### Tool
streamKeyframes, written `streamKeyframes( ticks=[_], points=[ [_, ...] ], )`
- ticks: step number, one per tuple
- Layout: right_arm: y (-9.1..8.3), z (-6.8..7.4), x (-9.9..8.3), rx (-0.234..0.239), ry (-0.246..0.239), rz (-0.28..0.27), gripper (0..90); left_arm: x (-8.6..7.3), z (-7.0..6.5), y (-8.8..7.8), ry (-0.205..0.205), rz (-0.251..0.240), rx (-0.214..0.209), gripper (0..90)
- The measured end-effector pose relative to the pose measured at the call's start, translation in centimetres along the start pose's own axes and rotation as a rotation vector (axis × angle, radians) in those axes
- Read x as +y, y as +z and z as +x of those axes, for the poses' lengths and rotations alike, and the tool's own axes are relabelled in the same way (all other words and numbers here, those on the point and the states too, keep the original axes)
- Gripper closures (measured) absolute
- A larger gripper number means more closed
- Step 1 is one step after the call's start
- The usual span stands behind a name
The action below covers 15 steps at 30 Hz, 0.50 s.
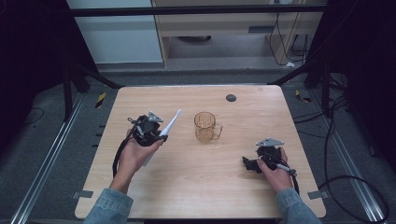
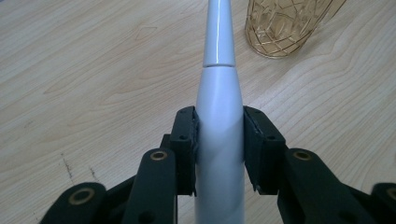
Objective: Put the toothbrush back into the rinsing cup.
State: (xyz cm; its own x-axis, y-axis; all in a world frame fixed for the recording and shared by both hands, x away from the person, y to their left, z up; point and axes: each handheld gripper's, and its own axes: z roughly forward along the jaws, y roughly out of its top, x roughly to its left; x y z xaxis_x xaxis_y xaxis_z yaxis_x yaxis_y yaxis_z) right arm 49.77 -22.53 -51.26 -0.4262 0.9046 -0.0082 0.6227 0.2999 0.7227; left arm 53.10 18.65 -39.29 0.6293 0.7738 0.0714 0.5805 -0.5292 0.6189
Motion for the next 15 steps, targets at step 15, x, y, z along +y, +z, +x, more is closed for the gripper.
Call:
streamKeyframes(
  ticks=[15],
  points=[
    [0.0,0.0,0.0,0.000,0.001,0.000,0.3,2.8,-0.5,-1.6,0.028,-0.068,-0.045,66.9]
  ],
)
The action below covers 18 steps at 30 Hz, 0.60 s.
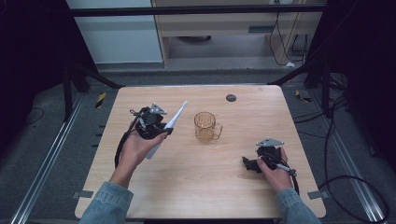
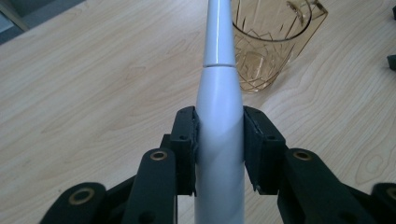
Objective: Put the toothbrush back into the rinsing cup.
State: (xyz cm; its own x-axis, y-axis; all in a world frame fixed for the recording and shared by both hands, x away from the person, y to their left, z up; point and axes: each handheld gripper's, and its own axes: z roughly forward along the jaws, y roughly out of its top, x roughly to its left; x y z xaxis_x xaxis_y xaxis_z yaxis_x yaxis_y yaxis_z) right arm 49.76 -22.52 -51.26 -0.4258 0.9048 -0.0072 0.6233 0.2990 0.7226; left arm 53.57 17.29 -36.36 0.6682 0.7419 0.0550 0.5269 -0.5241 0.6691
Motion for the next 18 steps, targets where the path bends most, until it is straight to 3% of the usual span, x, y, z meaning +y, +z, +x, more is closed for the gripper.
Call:
streamKeyframes(
  ticks=[18],
  points=[
    [0.0,-0.1,0.0,0.014,-0.010,0.001,0.3,2.4,0.8,0.5,0.009,-0.015,0.028,66.9]
  ],
)
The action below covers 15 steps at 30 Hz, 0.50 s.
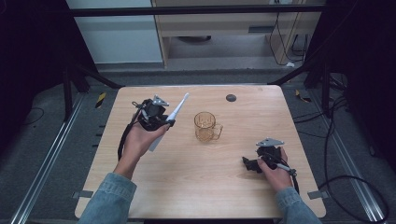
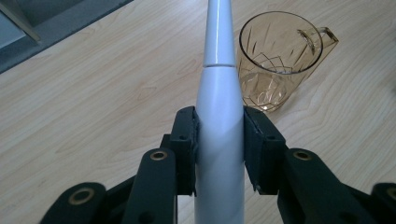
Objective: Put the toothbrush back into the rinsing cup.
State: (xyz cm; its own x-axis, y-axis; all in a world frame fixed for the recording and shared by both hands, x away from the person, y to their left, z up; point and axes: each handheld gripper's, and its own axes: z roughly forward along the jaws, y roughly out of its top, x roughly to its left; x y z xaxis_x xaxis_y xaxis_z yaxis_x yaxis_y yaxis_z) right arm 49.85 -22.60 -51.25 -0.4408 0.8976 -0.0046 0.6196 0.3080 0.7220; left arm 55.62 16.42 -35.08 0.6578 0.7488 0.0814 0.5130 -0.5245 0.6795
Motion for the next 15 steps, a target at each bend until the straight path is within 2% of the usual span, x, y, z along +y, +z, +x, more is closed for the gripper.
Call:
streamKeyframes(
  ticks=[5,9,15],
  points=[
    [0.0,0.0,0.0,0.000,0.000,0.000,0.3,0.8,-0.1,0.4,0.005,-0.004,0.007,66.9],
    [0.0,0.0,0.0,0.000,0.000,0.000,0.3,1.5,-0.3,0.7,0.010,-0.006,-0.009,66.8],
    [0.0,0.0,0.0,-0.002,-0.002,0.000,0.4,2.6,-0.8,0.4,0.022,-0.026,-0.010,66.8]
  ],
)
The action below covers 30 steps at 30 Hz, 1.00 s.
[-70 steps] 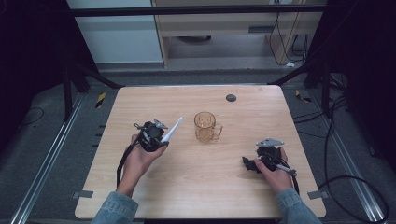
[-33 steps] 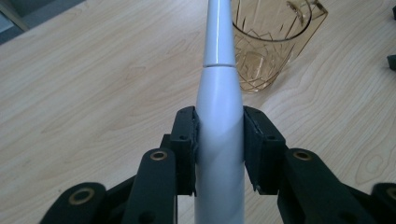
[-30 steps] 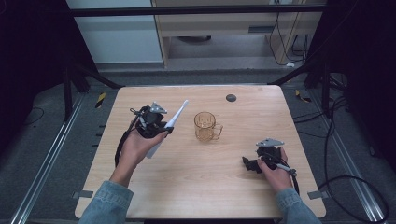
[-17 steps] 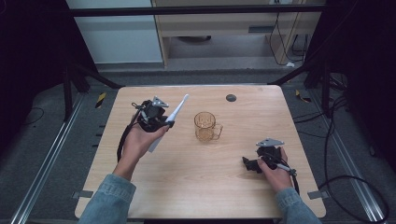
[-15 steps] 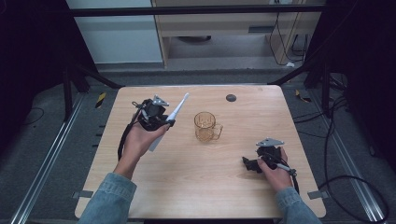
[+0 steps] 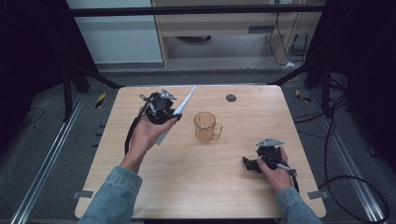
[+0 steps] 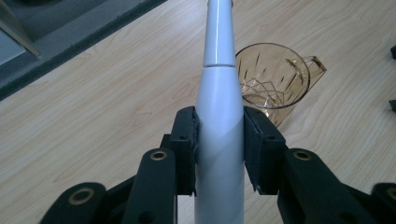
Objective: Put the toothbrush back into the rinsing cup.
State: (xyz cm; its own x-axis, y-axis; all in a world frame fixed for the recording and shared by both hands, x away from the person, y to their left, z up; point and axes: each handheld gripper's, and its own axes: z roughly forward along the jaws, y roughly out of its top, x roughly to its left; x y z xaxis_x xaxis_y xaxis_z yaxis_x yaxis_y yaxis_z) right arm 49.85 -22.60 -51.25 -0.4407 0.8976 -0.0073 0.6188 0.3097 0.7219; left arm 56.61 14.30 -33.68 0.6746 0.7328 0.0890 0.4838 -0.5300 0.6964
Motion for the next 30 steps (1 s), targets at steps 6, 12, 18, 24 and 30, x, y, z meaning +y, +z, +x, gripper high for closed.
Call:
streamKeyframes(
  ticks=[6,12,18,24,30],
  points=[
    [0.0,0.0,0.0,0.002,0.001,0.000,0.4,0.9,-0.1,0.1,0.004,-0.010,-0.002,66.8],
    [0.0,0.0,0.0,0.001,0.001,0.000,0.4,1.4,-0.5,0.2,0.011,-0.011,-0.009,66.8],
    [0.0,0.0,0.0,0.002,0.001,0.000,0.4,1.7,-0.5,0.0,0.012,-0.024,-0.005,66.8],
    [0.0,0.0,0.0,0.001,0.002,0.000,0.4,2.2,-0.2,0.1,0.005,-0.037,-0.014,66.8],
    [0.0,0.0,0.0,0.003,0.003,0.000,0.4,2.9,-0.7,0.2,0.023,-0.050,0.000,66.8]
  ],
)
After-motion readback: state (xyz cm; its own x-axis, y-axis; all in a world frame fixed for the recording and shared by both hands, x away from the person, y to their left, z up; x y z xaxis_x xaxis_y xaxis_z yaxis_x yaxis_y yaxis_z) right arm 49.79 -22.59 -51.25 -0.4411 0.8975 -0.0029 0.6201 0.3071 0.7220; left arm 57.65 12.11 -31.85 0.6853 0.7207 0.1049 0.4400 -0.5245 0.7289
